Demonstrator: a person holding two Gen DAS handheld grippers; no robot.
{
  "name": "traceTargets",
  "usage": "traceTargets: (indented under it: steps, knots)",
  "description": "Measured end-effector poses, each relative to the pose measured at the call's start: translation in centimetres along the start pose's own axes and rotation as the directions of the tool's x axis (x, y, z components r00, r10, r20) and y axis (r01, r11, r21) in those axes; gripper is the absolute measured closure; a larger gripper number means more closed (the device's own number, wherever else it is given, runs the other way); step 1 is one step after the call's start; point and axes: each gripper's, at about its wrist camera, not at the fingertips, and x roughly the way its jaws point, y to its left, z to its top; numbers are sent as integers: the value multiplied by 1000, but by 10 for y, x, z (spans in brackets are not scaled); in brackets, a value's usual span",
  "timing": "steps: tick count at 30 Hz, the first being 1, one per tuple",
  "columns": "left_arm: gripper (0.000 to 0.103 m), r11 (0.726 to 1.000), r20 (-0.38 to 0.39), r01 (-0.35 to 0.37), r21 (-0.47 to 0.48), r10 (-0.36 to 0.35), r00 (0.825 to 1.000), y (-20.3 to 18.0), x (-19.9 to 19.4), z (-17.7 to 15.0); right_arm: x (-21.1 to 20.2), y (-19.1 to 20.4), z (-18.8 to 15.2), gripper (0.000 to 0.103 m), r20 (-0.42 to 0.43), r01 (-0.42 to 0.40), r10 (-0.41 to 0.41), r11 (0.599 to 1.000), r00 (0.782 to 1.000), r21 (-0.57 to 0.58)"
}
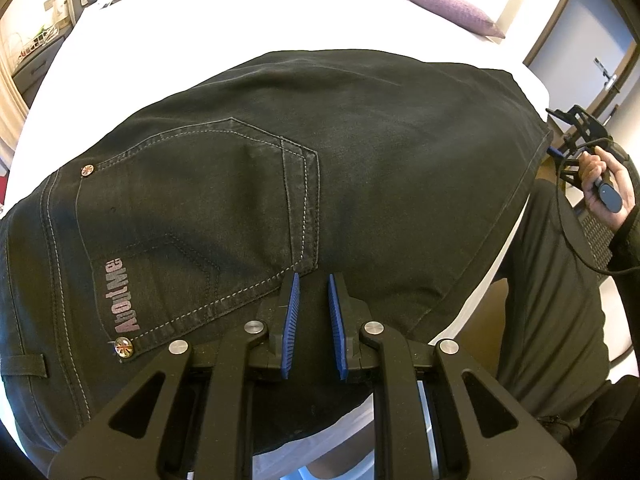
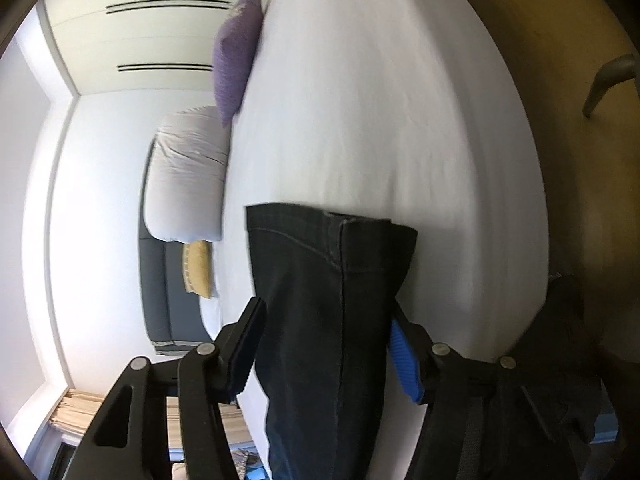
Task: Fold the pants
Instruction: 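Grasp the jeans leg hem with the right gripper and lift it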
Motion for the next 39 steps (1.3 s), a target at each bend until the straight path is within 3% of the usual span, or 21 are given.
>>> traceTargets:
  steps: [12, 19, 20, 22, 23, 24, 25, 30, 39]
  knots:
    - [88, 1000, 0, -1, 2, 1, 1000, 0, 0, 0, 12, 27, 7, 41, -8, -42, 41, 990, 999, -133]
    - [88, 1000, 1, -1, 2, 1, 1000, 0, 0, 0, 29, 5, 26, 42, -27, -97, 96, 994, 995, -39]
    - [88, 1000, 2, 0, 2, 0, 1000, -1, 0, -1, 31, 5, 26, 43, -30, -97, 96, 994, 995, -47]
    - [88, 1000, 3, 1, 2, -1, 1000, 0, 0, -1, 28, 3, 28, 57, -38, -103, 101, 993, 994, -59]
    - [88, 1000, 2, 0, 1, 0, 1000, 0, 0, -1, 28, 1, 29, 75, -45, -107, 104, 993, 994, -58]
    - [88, 1000, 2, 0, 1, 0, 1000, 0, 0, -1, 28, -2, 30, 85, -51, -102, 100, 993, 994, -50]
    - [88, 1000, 2, 0, 2, 0, 1000, 0, 0, -1, 27, -5, 30, 88, -48, -98, 96, 994, 994, -42]
    - [88, 1000, 2, -2, 1, 2, 1000, -1, 0, -1, 26, -3, 28, 93, -34, -89, 87, 994, 996, -56]
    - [88, 999, 5, 22, -37, -22, 1000, 5, -2, 0, 23, 39, 16, 94, 29, 67, -62, 969, 998, -239]
